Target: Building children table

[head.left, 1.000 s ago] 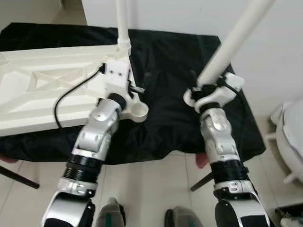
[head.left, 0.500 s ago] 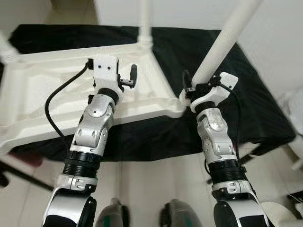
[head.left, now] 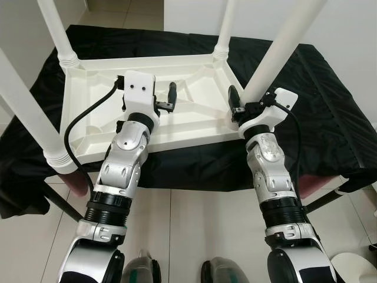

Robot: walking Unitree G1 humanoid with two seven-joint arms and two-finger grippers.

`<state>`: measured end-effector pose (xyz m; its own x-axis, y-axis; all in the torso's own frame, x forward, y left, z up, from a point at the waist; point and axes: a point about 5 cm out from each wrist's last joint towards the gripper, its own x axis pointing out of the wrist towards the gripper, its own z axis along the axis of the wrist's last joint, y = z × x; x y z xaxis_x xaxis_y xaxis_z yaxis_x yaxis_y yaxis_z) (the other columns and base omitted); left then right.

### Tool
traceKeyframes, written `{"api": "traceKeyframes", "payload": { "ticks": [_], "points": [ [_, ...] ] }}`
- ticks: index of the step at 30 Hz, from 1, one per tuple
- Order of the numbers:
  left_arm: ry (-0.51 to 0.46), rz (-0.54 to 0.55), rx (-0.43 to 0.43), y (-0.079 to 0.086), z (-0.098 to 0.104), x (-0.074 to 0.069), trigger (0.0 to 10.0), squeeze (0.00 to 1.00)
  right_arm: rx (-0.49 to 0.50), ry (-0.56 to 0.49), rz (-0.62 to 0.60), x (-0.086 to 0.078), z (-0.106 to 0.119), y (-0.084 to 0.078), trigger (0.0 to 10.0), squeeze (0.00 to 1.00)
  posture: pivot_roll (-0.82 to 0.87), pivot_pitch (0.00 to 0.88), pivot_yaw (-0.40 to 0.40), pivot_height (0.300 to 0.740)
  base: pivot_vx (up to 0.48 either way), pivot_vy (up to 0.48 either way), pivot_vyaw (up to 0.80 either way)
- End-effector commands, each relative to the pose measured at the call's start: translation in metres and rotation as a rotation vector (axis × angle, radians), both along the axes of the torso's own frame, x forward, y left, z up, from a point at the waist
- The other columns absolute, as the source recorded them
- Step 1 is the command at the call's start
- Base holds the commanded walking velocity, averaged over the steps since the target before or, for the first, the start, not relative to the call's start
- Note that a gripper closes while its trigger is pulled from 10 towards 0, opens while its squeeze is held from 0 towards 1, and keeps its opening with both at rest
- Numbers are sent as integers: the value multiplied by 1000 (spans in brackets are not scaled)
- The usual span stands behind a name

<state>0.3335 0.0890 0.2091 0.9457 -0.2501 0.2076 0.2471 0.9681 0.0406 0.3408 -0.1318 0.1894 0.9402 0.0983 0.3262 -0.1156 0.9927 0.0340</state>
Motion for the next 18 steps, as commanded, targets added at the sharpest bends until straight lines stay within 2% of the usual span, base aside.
{"api": "traceKeyframes", "payload": {
  "ticks": [1,12,18],
  "points": [
    [-12,-19,22,-6,1,-2,10000,0,5,-9,-13,1,2,-4,10000,0,-125,21,-32,740,0,0,0],
    [-8,-31,30,-7,1,-2,10000,0,6,-13,-12,2,2,-4,10000,0,-123,21,-32,740,0,0,0],
    [-8,-29,31,-6,1,-2,10000,0,7,-14,-16,2,3,-5,10000,0,-124,22,-34,740,0,-319,0]
  ]
}}
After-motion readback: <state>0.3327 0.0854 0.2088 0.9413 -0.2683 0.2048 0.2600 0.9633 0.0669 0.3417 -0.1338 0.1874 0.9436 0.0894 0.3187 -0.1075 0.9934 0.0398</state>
